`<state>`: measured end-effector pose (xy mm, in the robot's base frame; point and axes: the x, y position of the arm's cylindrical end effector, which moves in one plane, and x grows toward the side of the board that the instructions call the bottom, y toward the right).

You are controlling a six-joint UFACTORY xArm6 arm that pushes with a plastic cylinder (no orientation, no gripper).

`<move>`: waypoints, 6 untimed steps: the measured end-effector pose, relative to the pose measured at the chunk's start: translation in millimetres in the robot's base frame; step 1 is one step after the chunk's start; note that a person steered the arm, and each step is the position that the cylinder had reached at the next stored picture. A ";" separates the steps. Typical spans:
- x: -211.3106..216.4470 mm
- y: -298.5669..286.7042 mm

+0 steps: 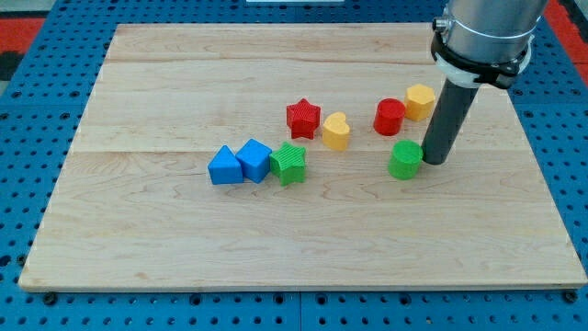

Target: Push the green circle towards the right side of the green star

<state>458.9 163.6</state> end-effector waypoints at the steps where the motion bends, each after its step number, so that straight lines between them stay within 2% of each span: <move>1: 4.5 -11.9; 6: 30.9 -90.4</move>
